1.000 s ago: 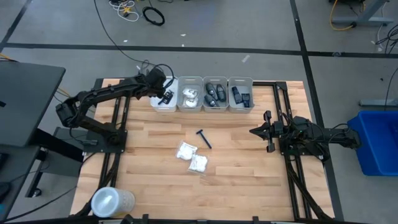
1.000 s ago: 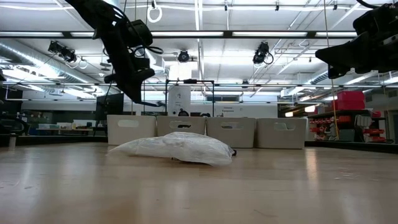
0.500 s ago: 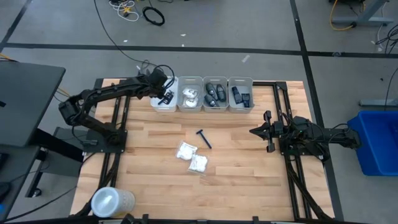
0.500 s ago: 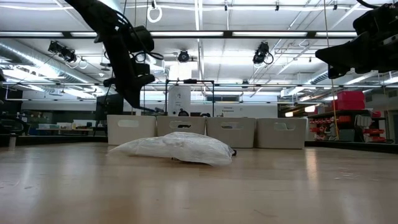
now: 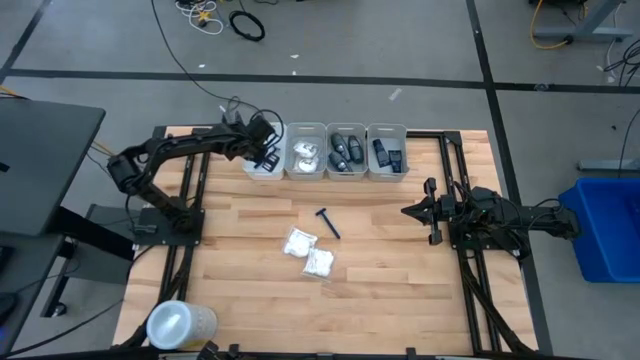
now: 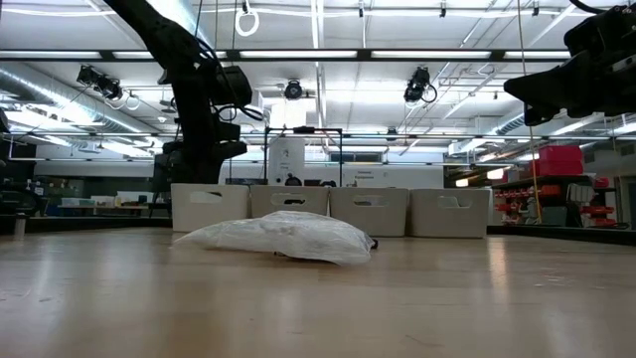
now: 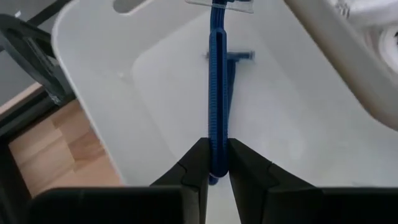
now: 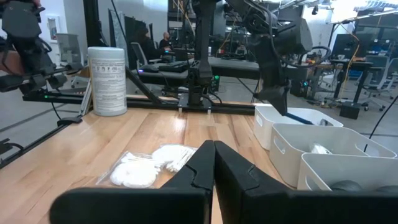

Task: Pick & Place Travel size toiletries
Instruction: Put the blue razor into the white bin

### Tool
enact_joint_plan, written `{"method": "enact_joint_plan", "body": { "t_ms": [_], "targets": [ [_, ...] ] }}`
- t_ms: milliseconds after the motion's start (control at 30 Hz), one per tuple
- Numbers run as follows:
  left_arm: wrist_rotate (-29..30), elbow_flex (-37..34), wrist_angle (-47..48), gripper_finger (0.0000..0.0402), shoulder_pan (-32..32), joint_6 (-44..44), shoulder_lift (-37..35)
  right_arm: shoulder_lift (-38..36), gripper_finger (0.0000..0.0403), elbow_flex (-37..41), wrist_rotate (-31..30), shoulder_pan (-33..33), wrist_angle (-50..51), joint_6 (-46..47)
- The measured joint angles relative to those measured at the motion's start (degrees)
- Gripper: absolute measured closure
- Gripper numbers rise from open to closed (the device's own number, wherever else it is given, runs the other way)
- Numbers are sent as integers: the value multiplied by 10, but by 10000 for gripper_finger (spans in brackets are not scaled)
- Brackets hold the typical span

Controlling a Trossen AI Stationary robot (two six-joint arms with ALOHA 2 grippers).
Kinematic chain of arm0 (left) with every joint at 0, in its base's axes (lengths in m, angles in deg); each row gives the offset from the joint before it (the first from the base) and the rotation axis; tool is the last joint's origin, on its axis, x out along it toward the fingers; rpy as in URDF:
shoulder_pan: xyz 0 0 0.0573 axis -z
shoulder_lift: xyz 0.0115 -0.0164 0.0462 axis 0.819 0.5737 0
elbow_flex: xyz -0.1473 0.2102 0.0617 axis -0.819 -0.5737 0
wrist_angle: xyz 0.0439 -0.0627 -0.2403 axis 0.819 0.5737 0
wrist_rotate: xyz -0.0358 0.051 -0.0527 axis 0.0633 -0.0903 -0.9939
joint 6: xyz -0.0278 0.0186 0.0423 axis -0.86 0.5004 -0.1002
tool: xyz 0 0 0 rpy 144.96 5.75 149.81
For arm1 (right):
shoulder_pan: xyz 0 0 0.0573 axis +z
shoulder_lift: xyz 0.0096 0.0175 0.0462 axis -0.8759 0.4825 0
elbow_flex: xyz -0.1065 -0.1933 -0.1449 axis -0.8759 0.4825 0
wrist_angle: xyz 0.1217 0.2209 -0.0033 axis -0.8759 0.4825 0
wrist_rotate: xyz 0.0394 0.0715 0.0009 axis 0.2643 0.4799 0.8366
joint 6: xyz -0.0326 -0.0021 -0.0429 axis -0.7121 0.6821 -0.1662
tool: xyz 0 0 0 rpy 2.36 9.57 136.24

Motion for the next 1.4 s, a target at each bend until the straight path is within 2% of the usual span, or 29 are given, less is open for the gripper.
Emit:
{"method": "enact_joint_plan", "body": {
  "t_ms": [433, 833, 1000, 1233, 1400],
  "targets": [
    [-11, 0, 3, 330, 0, 0, 2, 0, 389, 0, 0, 0, 0, 0],
    [-27, 0, 3, 217, 0, 1, 2, 0, 389, 0, 0, 0, 0, 0],
    [-27, 0, 3, 191, 1, 5, 2, 0, 389, 0, 0, 0, 0, 0],
    [-27, 0, 2, 192, 1, 9, 1, 0, 389, 0, 0, 0, 0, 0],
    [-24, 0, -5, 207, 10, 62, 1, 0, 389, 0, 0, 0, 0, 0]
  ]
}}
